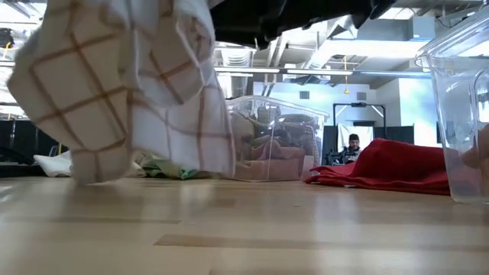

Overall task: Sort towels by color in basket
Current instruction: Put the white patterned towel into the top transparent bin

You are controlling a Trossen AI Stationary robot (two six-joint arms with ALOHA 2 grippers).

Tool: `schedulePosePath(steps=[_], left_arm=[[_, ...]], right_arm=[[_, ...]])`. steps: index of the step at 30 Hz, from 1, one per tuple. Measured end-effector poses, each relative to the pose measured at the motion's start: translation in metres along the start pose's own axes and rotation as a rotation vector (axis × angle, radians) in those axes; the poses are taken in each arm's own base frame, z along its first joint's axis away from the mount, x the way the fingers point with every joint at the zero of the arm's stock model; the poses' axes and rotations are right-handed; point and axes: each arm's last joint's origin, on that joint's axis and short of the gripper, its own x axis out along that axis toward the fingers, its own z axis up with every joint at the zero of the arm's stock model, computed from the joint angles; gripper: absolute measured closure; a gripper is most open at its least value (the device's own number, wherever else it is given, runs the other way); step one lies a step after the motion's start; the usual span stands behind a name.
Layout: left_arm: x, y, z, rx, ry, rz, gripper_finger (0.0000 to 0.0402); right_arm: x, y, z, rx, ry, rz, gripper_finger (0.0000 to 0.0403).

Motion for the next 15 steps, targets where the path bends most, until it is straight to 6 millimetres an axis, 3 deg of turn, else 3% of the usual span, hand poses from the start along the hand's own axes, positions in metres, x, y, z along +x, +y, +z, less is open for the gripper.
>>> schedulePosePath(steps=[9, 15], left_arm=[[0.023, 0.011, 0.003, 0.092, -0.055, 0.092, 0.0401], [0.028, 0.025, -0.003, -0.007, -0.088, 0.106, 0.0401]], right_arm=[[0.001, -0.002, 0.004, 0.003, -0.079, 0.178, 0.0148], [0.001, 0.0, 0.0, 0.014, -0.028, 0.191, 0.0148]])
